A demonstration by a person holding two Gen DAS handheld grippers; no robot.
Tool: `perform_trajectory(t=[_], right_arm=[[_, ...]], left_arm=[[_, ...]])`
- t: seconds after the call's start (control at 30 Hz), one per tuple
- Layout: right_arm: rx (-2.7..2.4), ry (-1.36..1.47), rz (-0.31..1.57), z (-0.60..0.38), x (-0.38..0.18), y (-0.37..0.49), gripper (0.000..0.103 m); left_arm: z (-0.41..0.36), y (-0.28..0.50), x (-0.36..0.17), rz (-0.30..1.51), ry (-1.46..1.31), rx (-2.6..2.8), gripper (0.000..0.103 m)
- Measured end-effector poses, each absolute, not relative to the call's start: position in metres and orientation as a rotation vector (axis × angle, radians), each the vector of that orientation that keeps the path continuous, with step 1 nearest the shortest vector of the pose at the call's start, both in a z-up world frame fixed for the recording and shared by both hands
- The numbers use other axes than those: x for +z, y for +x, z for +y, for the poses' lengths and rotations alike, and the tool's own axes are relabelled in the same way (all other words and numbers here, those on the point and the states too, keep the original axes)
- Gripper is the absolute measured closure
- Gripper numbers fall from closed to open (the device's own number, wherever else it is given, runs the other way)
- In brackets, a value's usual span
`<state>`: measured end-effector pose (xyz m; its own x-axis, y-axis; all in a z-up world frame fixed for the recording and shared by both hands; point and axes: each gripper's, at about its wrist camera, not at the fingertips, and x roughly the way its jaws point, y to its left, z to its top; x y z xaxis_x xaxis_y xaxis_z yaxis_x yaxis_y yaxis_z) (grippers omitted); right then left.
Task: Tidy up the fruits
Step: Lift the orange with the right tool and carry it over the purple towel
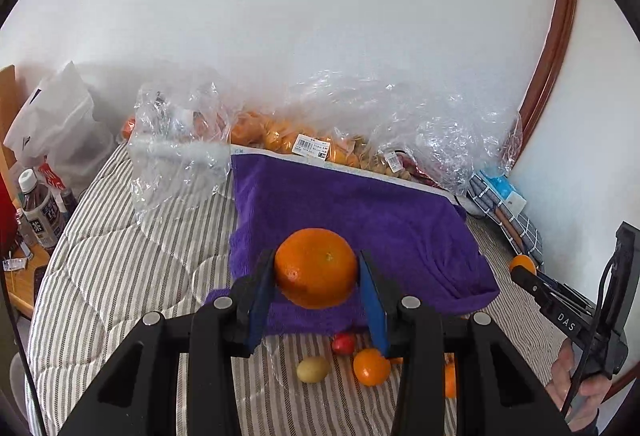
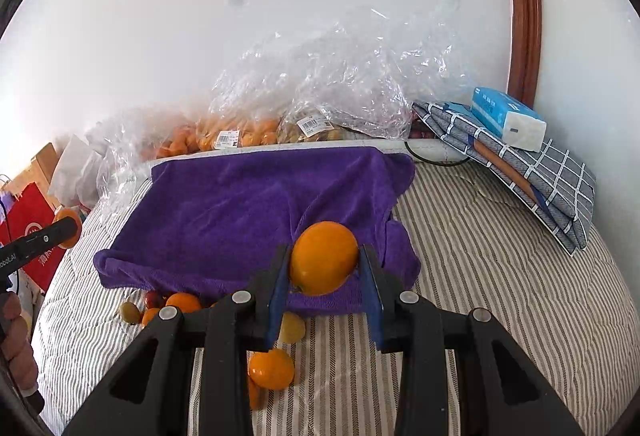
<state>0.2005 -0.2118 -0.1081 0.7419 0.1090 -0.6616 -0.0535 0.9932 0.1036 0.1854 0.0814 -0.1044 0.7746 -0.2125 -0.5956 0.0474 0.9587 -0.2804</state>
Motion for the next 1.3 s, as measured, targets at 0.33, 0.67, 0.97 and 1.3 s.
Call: perform_trajectory(t=[0.33,0.67,0.97,1.3], right_arm=[[0.088,0.092,0.716,-0.221,-0.11,0.239,0.069],[0.1,0.083,0.715,-0.219,-0.12,0.275,0.069],[0.127,0.047,0.768,-0.205,-0.151,0.292,0.069],[0.133,0.037,0.807,-0.203,-0.17,0.299,0.069]], left_arm=[[0.071,0.238,-0.106,0.689,-0.261,-0.148,0.064],[0.069,0.279,-0.127,0.729,-0.29,-0.13,0.064],[0.063,0.296,-0.151,0.797,-0.287,-0.12,0.064],[0.051,0.302,-0.171,0.865,-0.236,-0.137,0.064]])
